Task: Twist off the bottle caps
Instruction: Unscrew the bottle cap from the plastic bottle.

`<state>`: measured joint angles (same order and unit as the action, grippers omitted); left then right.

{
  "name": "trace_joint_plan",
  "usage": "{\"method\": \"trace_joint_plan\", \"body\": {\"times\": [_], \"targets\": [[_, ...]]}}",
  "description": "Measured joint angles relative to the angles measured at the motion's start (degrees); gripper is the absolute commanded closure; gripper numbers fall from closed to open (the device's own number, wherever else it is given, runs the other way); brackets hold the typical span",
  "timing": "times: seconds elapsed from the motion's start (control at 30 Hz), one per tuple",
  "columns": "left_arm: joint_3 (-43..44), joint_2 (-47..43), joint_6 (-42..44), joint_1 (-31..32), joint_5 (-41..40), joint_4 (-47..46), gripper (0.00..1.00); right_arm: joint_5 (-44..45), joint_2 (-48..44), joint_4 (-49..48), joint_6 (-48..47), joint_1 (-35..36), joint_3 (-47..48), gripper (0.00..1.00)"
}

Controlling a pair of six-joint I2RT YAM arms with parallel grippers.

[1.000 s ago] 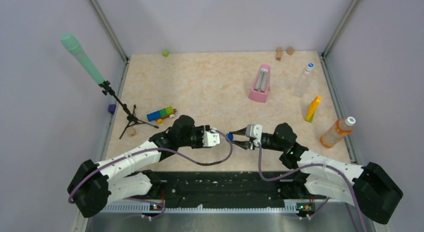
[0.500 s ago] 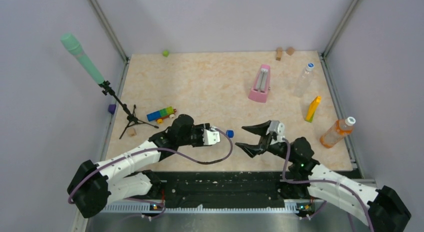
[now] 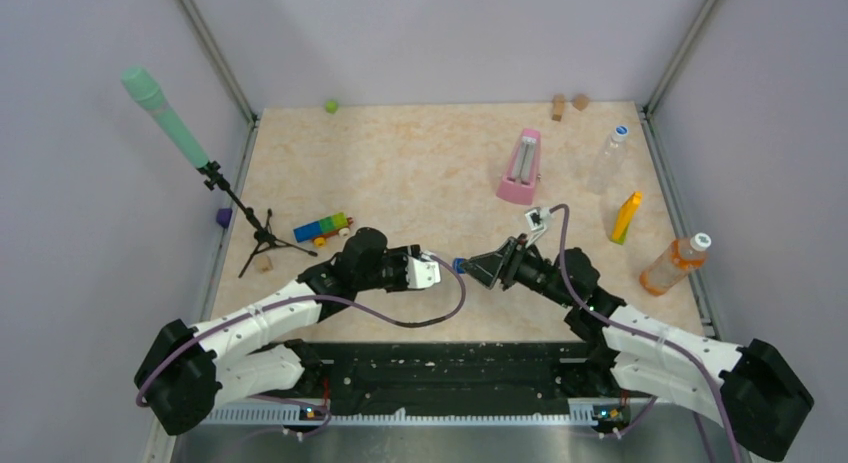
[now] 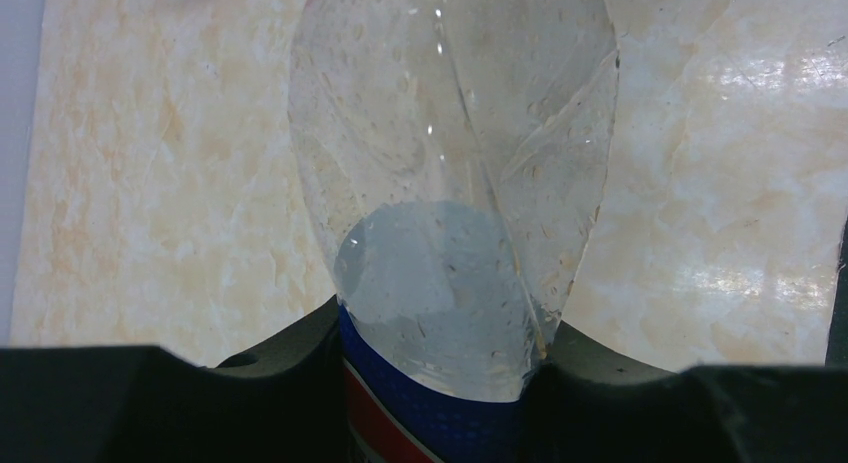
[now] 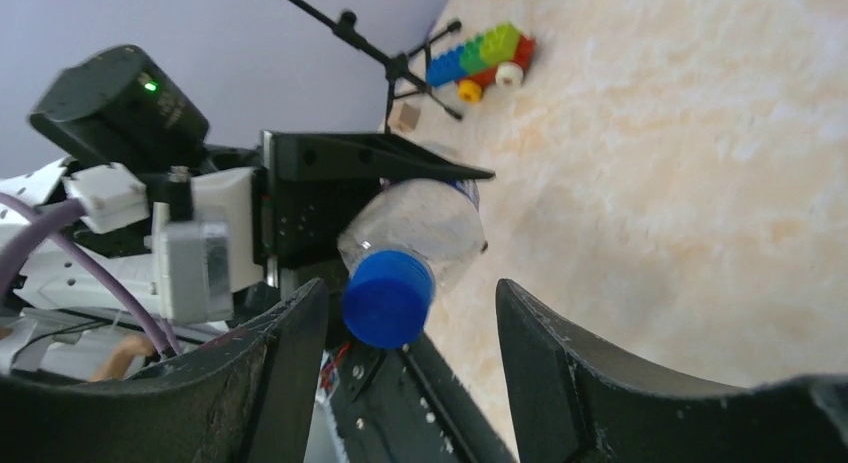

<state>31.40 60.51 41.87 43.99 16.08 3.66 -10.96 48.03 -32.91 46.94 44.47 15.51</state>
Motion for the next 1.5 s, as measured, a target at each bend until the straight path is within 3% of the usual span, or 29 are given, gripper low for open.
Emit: {"method": "trace_joint_plan", "body": {"times": [0.23, 0.47, 0.6, 0.8, 0.9, 1.1, 1.5], "targets": [[0.00, 0.00, 0.02, 0.00, -0.31, -0.17, 1.00, -2.43, 3.26, 2.08, 6.27, 0.00, 0.61, 0.50], [0.00, 0.00, 0.04, 0.00, -0.50, -0.17, 1.00, -2.05, 2.08, 2.32, 6.82, 0.00, 0.68, 0.51], [0.02, 0.02, 0.07, 0.00, -0.66, 0.11, 1.00, -2.27, 3.30, 1.66, 6.78, 0.00, 0.70, 0.70], [0.02, 0.04, 0.04, -0.22, -1.81, 1.66, 1.00, -3.32, 6.64, -1.84, 7.08, 0.00, 0.74, 0.88], [0.02, 0.04, 0.00, -0.24, -1.86, 2.05, 1.00, -3.85, 6.91, -1.84, 5.42, 0.00, 0.79, 0.90], [-0.13, -0.37, -0.28, -0.28, -1.77, 2.08, 1.00, -6.67, 6.75, -1.64, -6.43, -0.02, 1.55, 0.90], [-1.40, -0.76, -0.31, -0.26, -0.39, 0.96, 1.00, -16.83, 5.90, -5.95, -46.25, -0.02, 0.00, 1.00]]}}
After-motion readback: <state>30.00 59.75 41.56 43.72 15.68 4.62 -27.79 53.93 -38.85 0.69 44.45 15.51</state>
